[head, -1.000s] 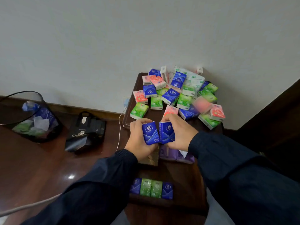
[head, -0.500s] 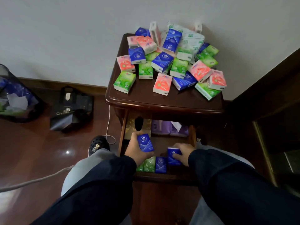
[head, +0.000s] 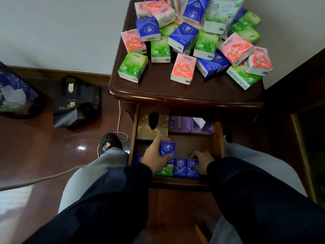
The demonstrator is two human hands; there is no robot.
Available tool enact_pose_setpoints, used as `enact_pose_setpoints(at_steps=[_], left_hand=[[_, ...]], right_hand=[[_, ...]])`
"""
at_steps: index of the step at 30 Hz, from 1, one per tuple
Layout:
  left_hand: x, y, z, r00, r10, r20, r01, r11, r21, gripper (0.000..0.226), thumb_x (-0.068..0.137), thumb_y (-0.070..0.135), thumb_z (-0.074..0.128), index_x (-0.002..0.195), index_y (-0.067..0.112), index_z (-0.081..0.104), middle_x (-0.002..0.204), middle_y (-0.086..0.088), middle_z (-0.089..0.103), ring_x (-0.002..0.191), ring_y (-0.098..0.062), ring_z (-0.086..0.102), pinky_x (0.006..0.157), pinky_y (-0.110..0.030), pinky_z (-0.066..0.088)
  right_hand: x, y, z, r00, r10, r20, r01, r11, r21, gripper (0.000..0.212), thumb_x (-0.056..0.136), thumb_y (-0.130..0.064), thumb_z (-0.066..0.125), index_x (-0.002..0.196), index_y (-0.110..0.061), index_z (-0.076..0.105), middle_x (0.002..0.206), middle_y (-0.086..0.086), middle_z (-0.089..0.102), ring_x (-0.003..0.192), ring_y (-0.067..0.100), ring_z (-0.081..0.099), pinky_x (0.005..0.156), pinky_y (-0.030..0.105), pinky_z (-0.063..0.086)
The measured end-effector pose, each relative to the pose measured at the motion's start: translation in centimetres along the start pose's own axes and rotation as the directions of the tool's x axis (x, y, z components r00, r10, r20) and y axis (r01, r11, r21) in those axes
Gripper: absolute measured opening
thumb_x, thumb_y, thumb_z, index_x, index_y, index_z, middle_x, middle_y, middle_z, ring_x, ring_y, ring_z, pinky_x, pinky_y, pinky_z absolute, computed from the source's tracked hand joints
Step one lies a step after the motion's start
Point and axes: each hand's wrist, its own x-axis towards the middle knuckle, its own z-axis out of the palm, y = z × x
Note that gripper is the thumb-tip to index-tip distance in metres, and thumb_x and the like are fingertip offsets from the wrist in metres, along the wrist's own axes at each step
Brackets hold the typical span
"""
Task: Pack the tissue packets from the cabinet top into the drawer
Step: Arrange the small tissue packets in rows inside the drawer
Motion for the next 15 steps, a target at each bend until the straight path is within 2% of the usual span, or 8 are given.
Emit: enact_pose_setpoints(at_steps=[4, 8, 10, 11, 13, 15], left_hand=[[0.0, 0.3, 0.2, 0.999, -0.046, 0.003, 0.046, 0.998, -0.035, 0.054, 0.088, 0.011, 0.074, 0.132, 0.028, 0.048, 0.107, 0.002, 0.070, 0.093, -0.016, 0.072, 0.078, -0.047, 0.063], [-0.2, 0.9, 0.3, 0.994, -0.101, 0.028, 0.102, 0.994, -0.030, 0.067, 0.090, 0.009, 0.071, 0.144, 0.028, 0.037, 0.109, 0.005, 0.066, 0.098, -0.015, 0.070, 0.083, -0.044, 0.062], [-0.5, 1.1, 0.3, 0.991, -0.119, 0.055, 0.121, 0.992, -0.033, 0.073, 0.090, 0.005, 0.070, 0.148, 0.029, 0.032, 0.104, 0.008, 0.066, 0.094, -0.010, 0.070, 0.084, -0.039, 0.062], [-0.6, 1.2, 0.3, 0.990, -0.122, 0.068, 0.124, 0.992, -0.031, 0.076, 0.090, 0.003, 0.069, 0.149, 0.030, 0.030, 0.101, 0.009, 0.066, 0.092, -0.007, 0.070, 0.083, -0.037, 0.062], [-0.8, 1.4, 0.4, 0.988, -0.125, 0.089, 0.128, 0.991, -0.029, 0.081, 0.089, 0.002, 0.070, 0.151, 0.030, 0.026, 0.099, 0.008, 0.068, 0.089, -0.005, 0.071, 0.083, -0.034, 0.062], [-0.8, 1.5, 0.7, 0.987, -0.126, 0.103, 0.131, 0.990, -0.044, 0.085, 0.088, 0.003, 0.072, 0.152, 0.030, 0.023, 0.104, 0.004, 0.070, 0.092, -0.009, 0.072, 0.085, -0.036, 0.061]], right_hand=[[0.0, -0.2, -0.4, 1.000, -0.012, -0.025, 0.012, 1.000, -0.002, 0.035, 0.088, -0.014, 0.073, 0.117, -0.031, 0.062, 0.132, 0.004, 0.045, 0.110, 0.022, 0.056, 0.097, 0.032, 0.051], [-0.6, -0.6, -1.6, 1.000, 0.024, 0.017, -0.025, 1.000, 0.016, 0.053, 0.088, -0.025, 0.074, 0.135, -0.031, 0.052, 0.139, 0.002, 0.050, 0.116, 0.022, 0.058, 0.094, 0.034, 0.054], [-1.0, -1.0, -2.5, 0.997, 0.029, -0.065, -0.027, 0.999, 0.033, 0.054, 0.090, -0.035, 0.070, 0.138, -0.030, 0.047, 0.137, 0.002, 0.048, 0.114, 0.022, 0.058, 0.088, 0.033, 0.051], [-1.2, -1.4, -3.2, 0.990, -0.012, -0.141, 0.024, 0.996, 0.081, 0.047, 0.093, -0.039, 0.067, 0.136, -0.029, 0.049, 0.134, 0.000, 0.050, 0.112, 0.018, 0.058, 0.088, 0.032, 0.051], [-1.9, -2.2, -4.5, 0.966, -0.140, -0.215, 0.204, 0.929, 0.308, 0.032, 0.096, -0.044, 0.060, 0.127, -0.033, 0.056, 0.124, -0.007, 0.061, 0.106, 0.009, 0.061, 0.089, 0.030, 0.052], [-3.2, -3.1, -5.6, 0.941, -0.304, -0.148, 0.337, 0.810, 0.480, 0.027, 0.094, -0.048, 0.064, 0.119, -0.040, 0.060, 0.114, -0.014, 0.066, 0.100, 0.002, 0.064, 0.084, 0.022, 0.053]])
